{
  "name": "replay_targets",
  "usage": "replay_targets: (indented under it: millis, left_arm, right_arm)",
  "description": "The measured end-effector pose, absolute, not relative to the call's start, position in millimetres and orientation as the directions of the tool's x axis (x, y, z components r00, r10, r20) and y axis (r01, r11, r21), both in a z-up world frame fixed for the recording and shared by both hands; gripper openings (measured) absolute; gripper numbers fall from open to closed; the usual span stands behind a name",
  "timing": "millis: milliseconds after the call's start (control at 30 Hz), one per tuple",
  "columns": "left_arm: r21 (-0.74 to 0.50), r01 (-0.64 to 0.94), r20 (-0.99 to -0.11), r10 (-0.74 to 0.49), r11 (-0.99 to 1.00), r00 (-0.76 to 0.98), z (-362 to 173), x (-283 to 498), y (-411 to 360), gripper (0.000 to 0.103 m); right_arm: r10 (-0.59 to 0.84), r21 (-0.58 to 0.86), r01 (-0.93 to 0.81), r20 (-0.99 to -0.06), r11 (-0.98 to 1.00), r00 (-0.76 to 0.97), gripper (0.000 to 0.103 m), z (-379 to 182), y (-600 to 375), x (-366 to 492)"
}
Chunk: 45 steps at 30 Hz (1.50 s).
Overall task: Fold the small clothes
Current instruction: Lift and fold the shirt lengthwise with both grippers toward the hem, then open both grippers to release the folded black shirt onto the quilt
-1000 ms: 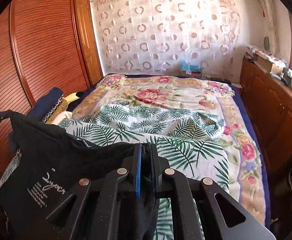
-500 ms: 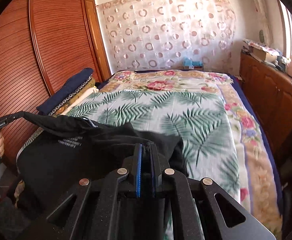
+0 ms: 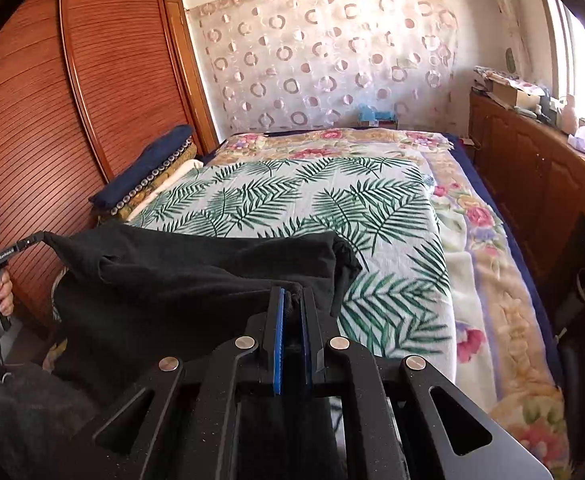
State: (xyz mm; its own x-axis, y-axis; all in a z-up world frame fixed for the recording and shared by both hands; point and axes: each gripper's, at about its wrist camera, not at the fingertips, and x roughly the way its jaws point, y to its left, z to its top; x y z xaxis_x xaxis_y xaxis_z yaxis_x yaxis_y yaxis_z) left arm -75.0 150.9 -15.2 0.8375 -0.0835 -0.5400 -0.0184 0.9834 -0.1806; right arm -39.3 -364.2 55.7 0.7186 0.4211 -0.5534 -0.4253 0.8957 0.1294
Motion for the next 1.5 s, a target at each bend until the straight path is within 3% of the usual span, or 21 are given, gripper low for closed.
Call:
replay_targets:
  millis: [133,267,500,600,700,833,867,900,1033,1233,1300,1500]
  left_arm:
    - [-0.112,-0.026,-0.576,-0.043,0.993,0.816,-32.6,-67.7,145.2,0.003]
    - [-0.133,-0.027,-0.605,-0.060,0.991,0.794,-47.6,-62.5,147.6,0.003]
    - [-0.105,-0.013,-0.602,-0.053,0.994,0.797,-48.3,-53.1,145.3,0.015]
    - [-0.092,0.005,-0.599,-0.060,0.996,0.798,-44.4,-40.0,141.7,0.028]
    - [-0.091,0.036,-0.595,-0.084,0.995,0.799,-41.6,-26.5,139.4,0.041]
    - [-0.071,0.074,-0.597,-0.102,0.995,0.796,-37.1,-1.5,141.1,0.046]
    - [-0.062,0.075,-0.602,-0.098,0.995,0.793,-36.8,4.2,141.3,0.048]
    - [-0.054,0.080,-0.609,-0.096,0.995,0.787,-36.7,13.1,141.7,0.052]
    - [-0.051,0.098,-0.639,-0.108,0.994,0.761,-41.4,38.0,140.7,0.073]
    - [-0.032,0.079,-0.688,-0.079,0.996,0.721,-58.8,67.3,132.7,0.074]
    - [-0.025,0.063,-0.717,-0.062,0.998,0.694,-67.5,77.0,131.4,0.074]
    - [-0.016,0.050,-0.766,-0.045,0.999,0.641,-85.4,90.0,130.8,0.074]
  right_arm:
    - [0.402,0.131,-0.410,-0.597,0.903,0.694,0.007,42.2,-359.3,-40.7]
    - [0.371,0.130,-0.386,-0.656,0.913,0.657,0.007,18.1,-354.0,-31.3]
    - [0.344,0.097,-0.380,-0.661,0.920,0.667,0.007,29.2,-349.9,-30.9]
    - [0.345,0.074,-0.392,-0.641,0.917,0.686,0.008,38.7,-346.7,-32.7]
    - [0.342,0.052,-0.397,-0.618,0.916,0.708,0.019,48.8,-345.1,-34.4]
    - [0.333,0.034,-0.392,-0.599,0.919,0.728,0.021,59.5,-346.8,-27.7]
    - [0.324,0.023,-0.386,-0.594,0.922,0.736,0.028,62.1,-346.5,-25.2]
    - [0.319,0.017,-0.384,-0.590,0.923,0.742,0.034,62.9,-346.5,-22.2]
    - [0.335,0.039,-0.389,-0.592,0.920,0.733,0.036,54.9,-343.6,-1.4]
    - [0.344,0.059,-0.399,-0.629,0.915,0.697,0.036,33.4,-329.3,34.6]
    - [0.354,0.068,-0.408,-0.640,0.911,0.682,0.052,29.2,-325.0,43.4]
    - [0.326,0.036,-0.412,-0.675,0.911,0.662,0.055,20.7,-318.7,61.0]
